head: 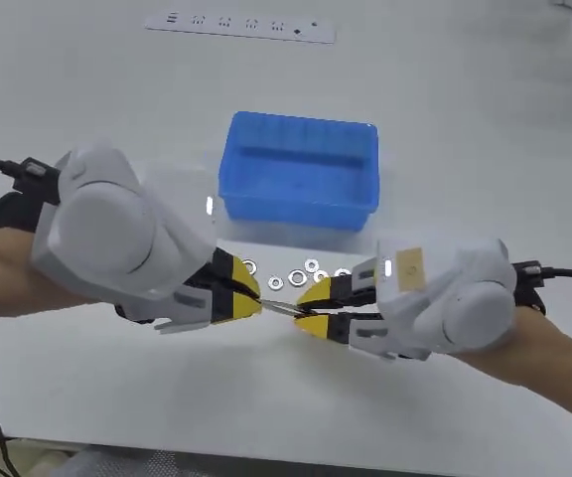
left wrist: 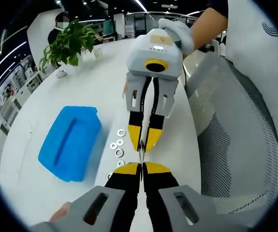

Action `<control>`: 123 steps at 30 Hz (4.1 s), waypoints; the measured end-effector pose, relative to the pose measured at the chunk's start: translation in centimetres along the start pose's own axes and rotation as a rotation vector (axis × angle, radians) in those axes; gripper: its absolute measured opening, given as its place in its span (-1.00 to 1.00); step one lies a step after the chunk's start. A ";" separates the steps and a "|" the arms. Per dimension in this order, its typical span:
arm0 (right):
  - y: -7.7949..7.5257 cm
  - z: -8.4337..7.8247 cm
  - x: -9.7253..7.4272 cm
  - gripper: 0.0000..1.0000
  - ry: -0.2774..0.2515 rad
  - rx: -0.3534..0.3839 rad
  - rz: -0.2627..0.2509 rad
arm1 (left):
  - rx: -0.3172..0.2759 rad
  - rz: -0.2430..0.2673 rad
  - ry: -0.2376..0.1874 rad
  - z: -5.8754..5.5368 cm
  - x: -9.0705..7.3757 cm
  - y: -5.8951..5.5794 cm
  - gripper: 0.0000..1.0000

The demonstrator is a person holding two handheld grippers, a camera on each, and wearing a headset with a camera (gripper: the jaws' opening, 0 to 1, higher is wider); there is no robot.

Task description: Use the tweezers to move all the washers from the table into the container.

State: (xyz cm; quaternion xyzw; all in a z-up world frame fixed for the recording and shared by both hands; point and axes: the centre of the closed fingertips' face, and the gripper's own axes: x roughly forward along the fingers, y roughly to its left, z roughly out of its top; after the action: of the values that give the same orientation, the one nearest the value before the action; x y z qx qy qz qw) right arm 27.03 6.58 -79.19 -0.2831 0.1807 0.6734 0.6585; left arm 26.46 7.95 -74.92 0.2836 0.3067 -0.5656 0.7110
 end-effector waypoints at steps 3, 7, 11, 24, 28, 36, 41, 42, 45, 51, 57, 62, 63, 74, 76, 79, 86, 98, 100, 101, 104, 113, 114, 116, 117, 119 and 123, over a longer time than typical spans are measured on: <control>-0.2 0.0 -0.3 -0.85 -0.030 0.040 -0.008 | 0.003 0.005 -0.014 0.7 0.0 0.2 -0.87; -0.6 0.2 -0.6 -0.85 -0.054 0.066 -0.021 | -0.018 0.011 -0.089 2.7 -0.2 0.4 -0.87; -0.7 0.4 -0.7 -0.85 -0.065 0.071 -0.029 | -0.023 0.020 -0.114 3.5 -0.1 0.6 -0.87; -0.8 -0.3 -1.8 -0.85 -0.081 0.106 -0.038 | -0.036 0.026 -0.216 6.3 1.4 0.2 -0.86; -0.9 -0.5 -2.0 -0.85 -0.078 0.111 -0.038 | -0.016 0.029 -0.230 6.8 1.8 0.3 -0.86; -1.0 -0.5 -2.0 -0.85 -0.075 0.112 -0.028 | -0.008 0.011 -0.245 6.7 1.7 0.5 -0.85; -0.9 -0.4 -1.8 -0.85 -0.073 0.105 -0.015 | -0.013 -0.015 -0.251 6.6 1.6 0.6 -0.86; -0.9 -0.3 -1.8 -0.85 -0.072 0.105 -0.013 | 0.003 -0.019 -0.246 6.6 1.6 0.5 -0.87; -0.9 -0.3 -1.8 -0.85 -0.064 0.090 -0.005 | 0.012 -0.027 -0.240 6.5 1.5 0.4 -0.87; -1.0 0.4 -1.6 -0.84 -0.067 0.068 -0.008 | 0.021 -0.018 -0.238 6.6 0.9 0.4 -0.88; -1.2 1.2 -1.3 -0.82 -0.073 0.043 -0.011 | 0.019 0.009 -0.236 6.1 -0.1 0.5 -0.88; -1.6 2.0 -0.9 -0.81 -0.067 -0.009 -0.030 | 0.003 0.034 -0.246 5.7 -1.0 0.8 -0.87; -1.7 2.0 -0.8 -0.81 -0.065 -0.017 -0.032 | 0.004 0.040 -0.245 5.5 -1.1 0.8 -0.87; -3.0 1.7 -0.5 -0.80 -0.035 -0.032 -0.053 | -0.010 0.065 -0.240 4.9 -1.2 2.3 -0.87; -3.2 1.6 -0.4 -0.80 -0.026 -0.024 -0.054 | -0.005 0.066 -0.233 4.9 -1.0 2.5 -0.87; -3.5 1.5 -0.2 -0.79 -0.023 -0.009 -0.059 | -0.012 0.065 -0.233 5.0 -0.7 2.8 -0.87; -3.6 1.3 0.1 -0.79 -0.026 0.001 -0.046 | -0.023 0.064 -0.229 4.5 -0.6 3.0 -0.87; -3.6 1.0 0.5 -0.78 -0.029 0.027 -0.040 | -0.036 0.071 -0.224 4.1 -0.4 3.4 -0.87; -3.7 1.0 0.5 -0.78 -0.029 0.032 -0.040 | -0.038 0.071 -0.225 4.2 -0.4 3.4 -0.87; -3.7 1.0 0.5 -0.78 -0.028 0.038 -0.039 | -0.039 0.070 -0.225 4.2 -0.4 3.5 -0.87; -3.7 1.0 0.4 -0.77 -0.020 0.031 -0.036 | -0.042 0.064 -0.227 4.2 -0.4 3.5 -0.88; -4.0 1.7 0.2 -0.76 -0.038 0.039 -0.026 | -0.060 0.055 -0.232 4.3 -0.2 4.0 -0.87; -4.0 1.7 0.3 -0.76 -0.036 0.033 -0.023 | -0.079 0.042 -0.231 4.3 -0.2 4.0 -0.87; -4.0 1.6 0.4 -0.78 -0.030 0.058 -0.018 | -0.090 0.031 -0.234 4.3 -0.2 4.2 -0.87; -4.0 1.6 0.4 -0.79 -0.032 0.060 -0.019 | -0.095 0.030 -0.235 4.3 -0.2 4.4 -0.88; -4.0 1.6 0.4 -0.79 -0.029 0.066 -0.019 | -0.100 0.022 -0.229 4.3 -0.2 4.3 -0.88; -3.9 1.6 0.5 -0.79 -0.027 0.059 -0.019 | -0.114 0.010 -0.230 4.2 -0.2 4.2 -0.87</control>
State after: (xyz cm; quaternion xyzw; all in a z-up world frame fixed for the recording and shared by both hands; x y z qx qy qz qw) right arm 30.72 8.17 -77.76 -0.2560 0.1889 0.6653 0.6754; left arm 31.06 5.74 -71.82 0.1772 0.2533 -0.5725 0.7594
